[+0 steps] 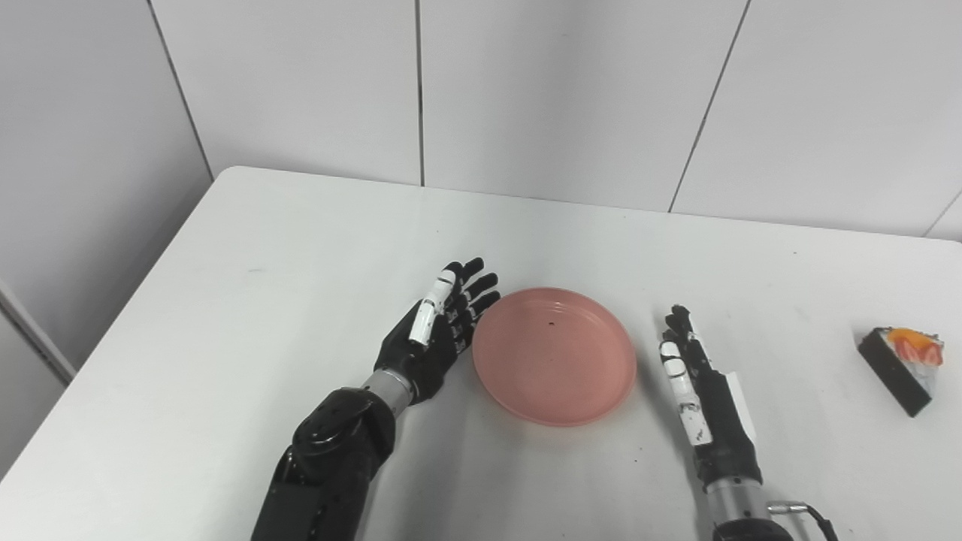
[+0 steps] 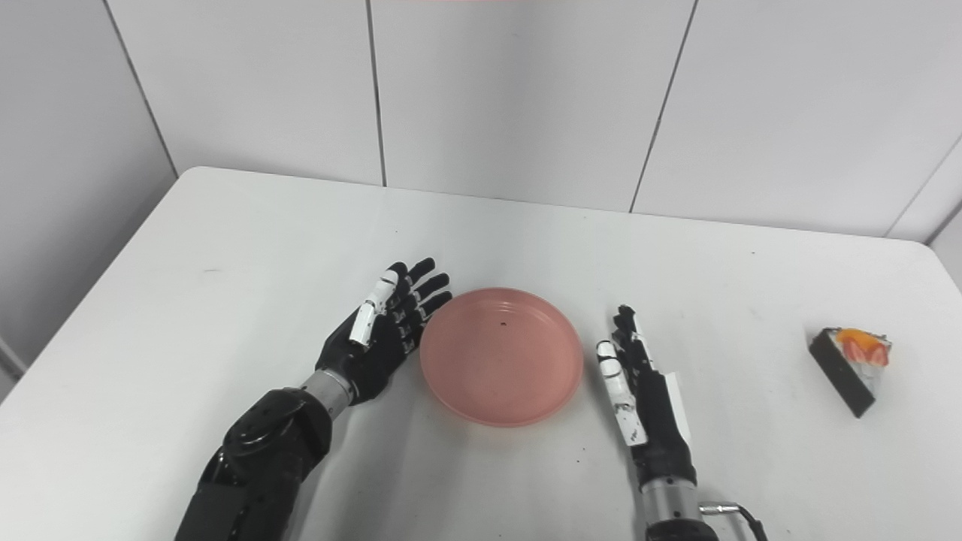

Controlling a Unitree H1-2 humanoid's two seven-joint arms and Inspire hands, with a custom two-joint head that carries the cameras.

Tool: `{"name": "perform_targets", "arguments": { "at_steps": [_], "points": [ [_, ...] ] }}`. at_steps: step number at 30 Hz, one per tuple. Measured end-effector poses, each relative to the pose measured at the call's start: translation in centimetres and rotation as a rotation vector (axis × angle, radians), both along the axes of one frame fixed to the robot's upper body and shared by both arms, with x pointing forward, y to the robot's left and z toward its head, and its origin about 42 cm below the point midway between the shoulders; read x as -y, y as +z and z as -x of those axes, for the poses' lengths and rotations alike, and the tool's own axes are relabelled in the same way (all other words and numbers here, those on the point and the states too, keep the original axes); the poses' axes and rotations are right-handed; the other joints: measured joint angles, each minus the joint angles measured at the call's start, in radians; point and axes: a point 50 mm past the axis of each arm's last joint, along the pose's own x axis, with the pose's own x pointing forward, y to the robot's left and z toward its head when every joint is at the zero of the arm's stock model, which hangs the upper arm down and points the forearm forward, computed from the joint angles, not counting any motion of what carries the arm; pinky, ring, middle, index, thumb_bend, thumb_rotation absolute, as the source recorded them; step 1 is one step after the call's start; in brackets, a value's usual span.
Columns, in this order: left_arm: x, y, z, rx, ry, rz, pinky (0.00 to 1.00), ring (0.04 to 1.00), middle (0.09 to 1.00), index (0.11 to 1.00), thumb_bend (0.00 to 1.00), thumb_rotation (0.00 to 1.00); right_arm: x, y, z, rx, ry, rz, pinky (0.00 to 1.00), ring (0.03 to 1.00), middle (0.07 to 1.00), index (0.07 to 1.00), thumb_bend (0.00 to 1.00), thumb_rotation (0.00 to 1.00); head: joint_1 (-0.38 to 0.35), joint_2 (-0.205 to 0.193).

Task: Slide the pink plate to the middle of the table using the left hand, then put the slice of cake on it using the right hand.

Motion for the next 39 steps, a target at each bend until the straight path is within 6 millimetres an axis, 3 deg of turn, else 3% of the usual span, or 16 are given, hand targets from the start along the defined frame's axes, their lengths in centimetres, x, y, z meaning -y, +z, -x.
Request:
{"name": "perform_targets", "arguments": {
  "at_steps": [5,10,14,18,23,30,34,36,39],
  "points": [
    [-0.6,-0.1,-0.1,0.001,-0.003,-0.014,0.95,0.932,0.934,0.934,0.37,1.0,-0.5,0.3,0.1,-0.008,-0.018,-0.003,0.94,0.938,0.957,0.976,0.31,1.0,-0.055,-0.002],
    [-0.9,-0.5,-0.2,-0.001,0.009,-0.011,0.95,0.931,0.933,0.931,0.38,1.0,-0.5,1.0,0.2,0.025,-0.033,0.045,0.91,0.918,0.951,0.971,0.32,1.0,-0.085,-0.006],
    [-1.3,-0.7,-0.7,0.006,0.028,0.002,0.94,0.931,0.932,0.927,0.39,1.0,-0.4,1.6,0.0,0.071,-0.052,0.11,0.86,0.909,0.931,0.951,0.4,1.0,-0.155,-0.02],
    [-1.9,-0.9,-1.7,0.016,0.05,0.009,0.94,0.932,0.934,0.925,0.39,1.0,-0.3,3.8,-0.5,0.161,-0.084,0.169,0.84,0.886,0.92,0.952,0.42,1.0,-0.186,-0.026],
    [-2.4,-1.0,-2.6,0.028,0.045,0.013,0.93,0.927,0.93,0.92,0.4,1.0,0.5,5.1,-1.3,0.232,-0.125,0.229,0.82,0.854,0.913,0.945,0.47,0.99,-0.243,-0.041],
    [-4.2,-1.1,-3.1,0.046,0.056,0.003,0.93,0.919,0.928,0.914,0.4,1.0,2.4,7.6,-2.0,0.342,-0.227,0.388,0.74,0.805,0.879,0.893,0.52,0.85,-0.312,-0.063],
    [-4.2,-1.2,-3.1,0.051,0.043,0.005,0.93,0.918,0.93,0.917,0.39,1.0,3.3,10.2,-2.8,0.431,-0.275,0.478,0.66,0.774,0.866,0.88,0.6,0.74,-0.362,-0.078],
    [-4.3,-1.3,-3.1,0.058,0.037,0.004,0.93,0.921,0.932,0.923,0.39,1.0,4.0,11.1,-2.9,0.441,-0.315,0.513,0.61,0.762,0.874,0.886,0.68,0.66,-0.377,-0.084],
    [-4.6,-1.4,-3.1,0.062,0.027,-0.001,0.94,0.926,0.937,0.928,0.38,1.0,5.6,12.1,-3.2,0.401,-0.388,0.572,0.56,0.735,0.88,0.895,0.75,0.63,-0.405,-0.097]
  ]
}}
